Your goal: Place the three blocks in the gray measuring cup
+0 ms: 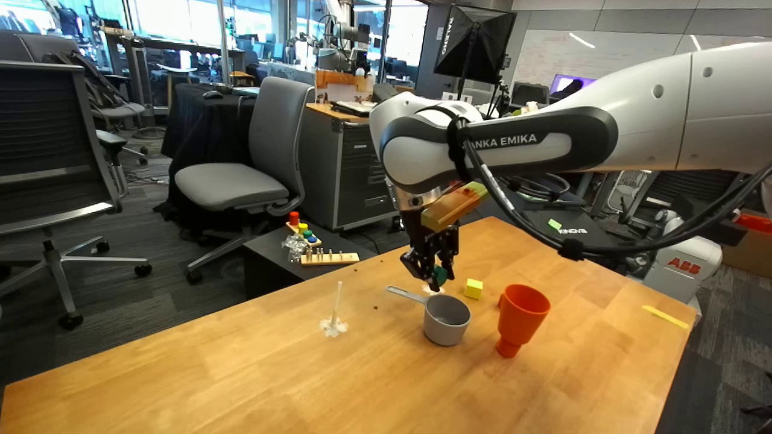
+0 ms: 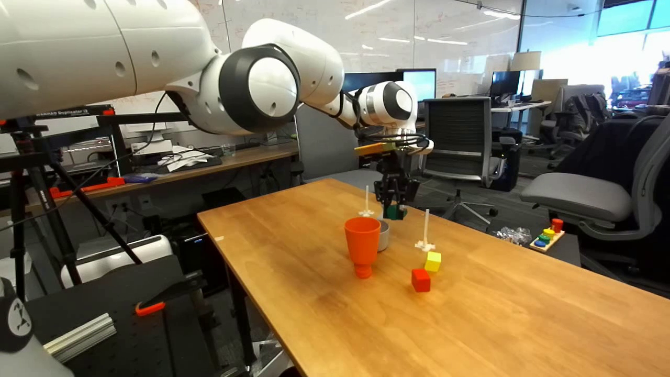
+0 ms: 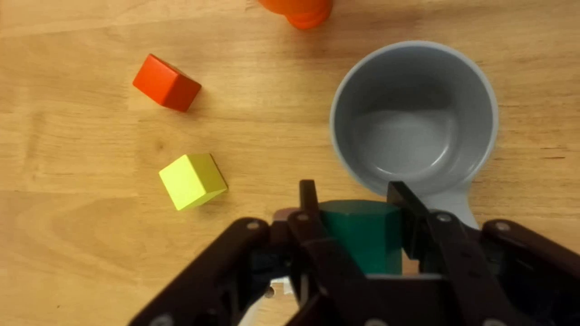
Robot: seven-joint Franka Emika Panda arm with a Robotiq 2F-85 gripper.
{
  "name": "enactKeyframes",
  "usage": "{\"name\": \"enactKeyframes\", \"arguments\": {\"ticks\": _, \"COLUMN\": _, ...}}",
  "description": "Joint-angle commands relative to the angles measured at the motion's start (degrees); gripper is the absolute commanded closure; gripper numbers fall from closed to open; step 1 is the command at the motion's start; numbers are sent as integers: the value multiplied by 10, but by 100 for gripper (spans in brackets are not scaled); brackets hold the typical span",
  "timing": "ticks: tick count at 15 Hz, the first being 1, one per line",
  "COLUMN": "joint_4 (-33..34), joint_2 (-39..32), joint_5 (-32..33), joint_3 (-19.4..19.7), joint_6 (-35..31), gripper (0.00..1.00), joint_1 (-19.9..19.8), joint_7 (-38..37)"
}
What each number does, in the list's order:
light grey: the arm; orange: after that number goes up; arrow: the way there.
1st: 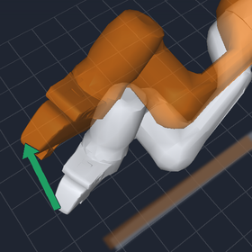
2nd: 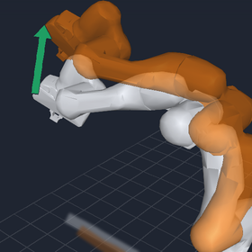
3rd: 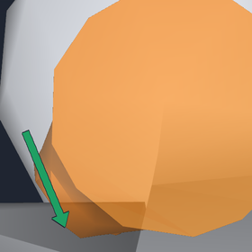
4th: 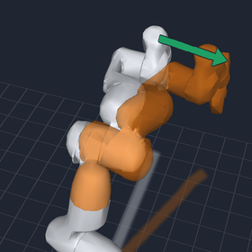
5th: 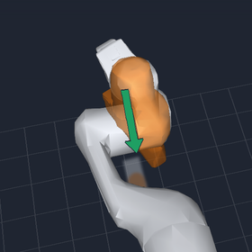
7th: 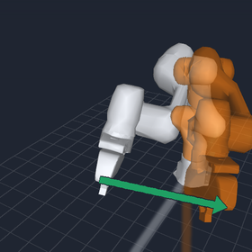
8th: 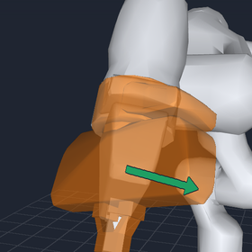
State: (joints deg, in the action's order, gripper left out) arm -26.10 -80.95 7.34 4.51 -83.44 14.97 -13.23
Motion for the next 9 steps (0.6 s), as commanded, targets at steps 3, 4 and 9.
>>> {"name": "enactKeyframes", "arguments": {"ticks": 3, "joint_4": 13, "joint_2": 0, "joint_5": -5, "joint_3": -6, "joint_6": 25, "gripper": 81, "joint_1": 10, "joint_7": -10}}
{"name": "enactKeyframes", "arguments": {"ticks": 4, "joint_4": 12, "joint_2": 1, "joint_5": -5, "joint_3": -6, "joint_6": 26, "gripper": 81, "joint_1": 11, "joint_7": -10}}
{"name": "enactKeyframes", "arguments": {"ticks": 9, "joint_4": 10, "joint_2": -2, "joint_5": -10, "joint_3": -10, "joint_6": 31, "gripper": 81, "joint_1": 10, "joint_7": -9}}
